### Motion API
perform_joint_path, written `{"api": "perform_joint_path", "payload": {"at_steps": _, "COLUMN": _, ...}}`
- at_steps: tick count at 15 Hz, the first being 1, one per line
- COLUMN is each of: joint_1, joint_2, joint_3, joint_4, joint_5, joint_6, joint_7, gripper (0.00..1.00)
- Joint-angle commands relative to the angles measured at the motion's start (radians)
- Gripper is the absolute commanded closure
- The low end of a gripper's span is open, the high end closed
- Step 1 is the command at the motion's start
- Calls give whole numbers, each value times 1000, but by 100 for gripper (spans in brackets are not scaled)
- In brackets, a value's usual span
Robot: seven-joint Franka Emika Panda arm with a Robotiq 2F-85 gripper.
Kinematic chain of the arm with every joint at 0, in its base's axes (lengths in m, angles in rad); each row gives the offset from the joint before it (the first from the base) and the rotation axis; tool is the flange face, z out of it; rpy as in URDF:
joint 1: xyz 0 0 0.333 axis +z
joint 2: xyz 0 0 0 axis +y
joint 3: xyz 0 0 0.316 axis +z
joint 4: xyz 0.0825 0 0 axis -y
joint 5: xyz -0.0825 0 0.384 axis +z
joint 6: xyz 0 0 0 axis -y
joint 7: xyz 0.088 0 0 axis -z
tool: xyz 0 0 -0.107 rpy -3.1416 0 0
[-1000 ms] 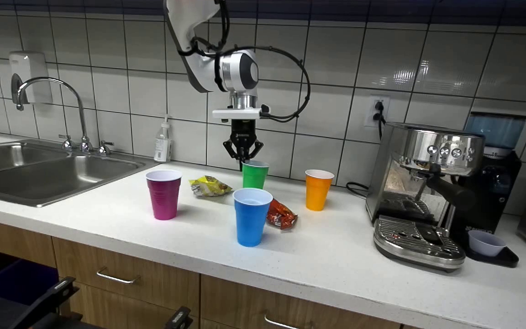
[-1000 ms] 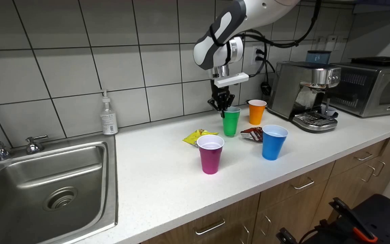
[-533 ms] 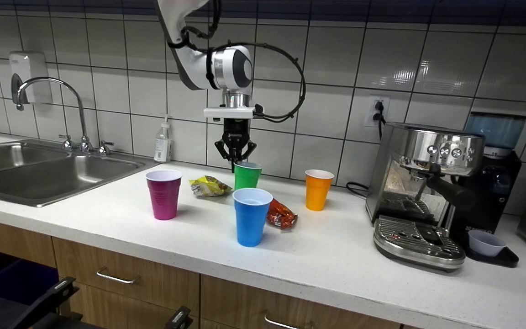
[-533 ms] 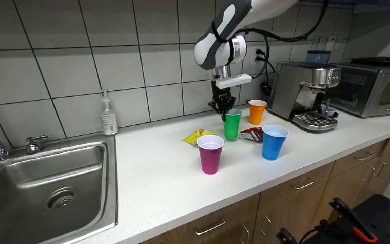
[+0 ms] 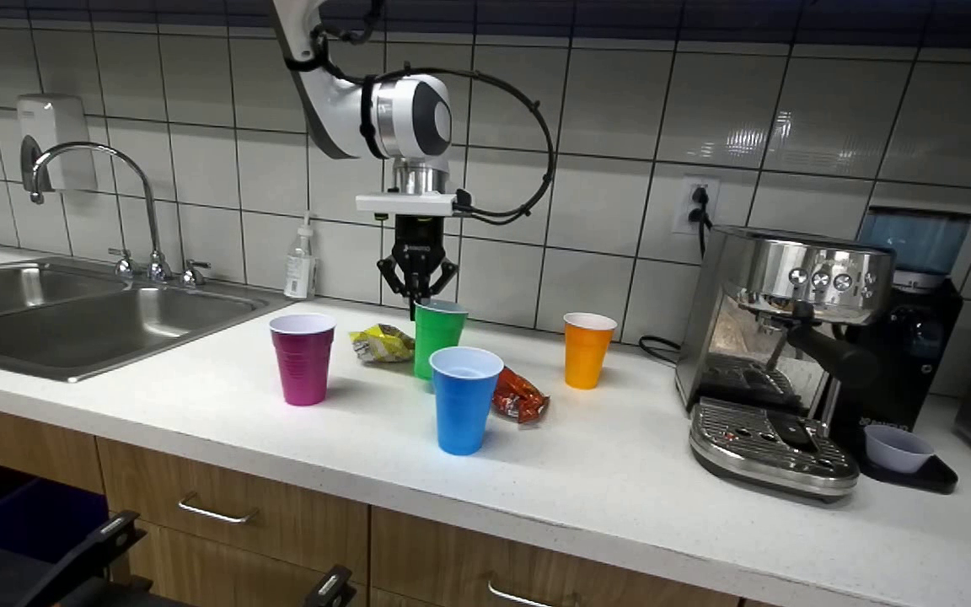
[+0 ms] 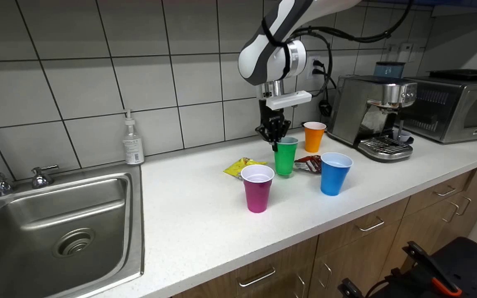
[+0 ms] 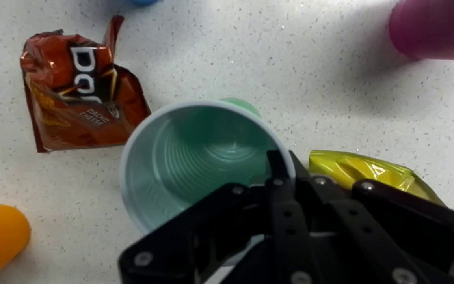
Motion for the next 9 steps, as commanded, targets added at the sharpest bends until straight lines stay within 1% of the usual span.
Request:
{"api": "perform_joint_path", "payload": {"at_steps": 1, "joint_1": -1, "joint_2": -91, "joint_3": 11, "joint_4": -113, "joint_5": 3, "joint_6": 40, "joint_7": -26, "gripper": 99}}
{"api": "perform_joint_path", "payload": {"at_steps": 9, "joint_1": 11, "joint_2": -198, "joint_3": 12, "joint_4": -258, "joint_5": -9, "joint_6": 99, "joint_7": -39, "gripper": 99}}
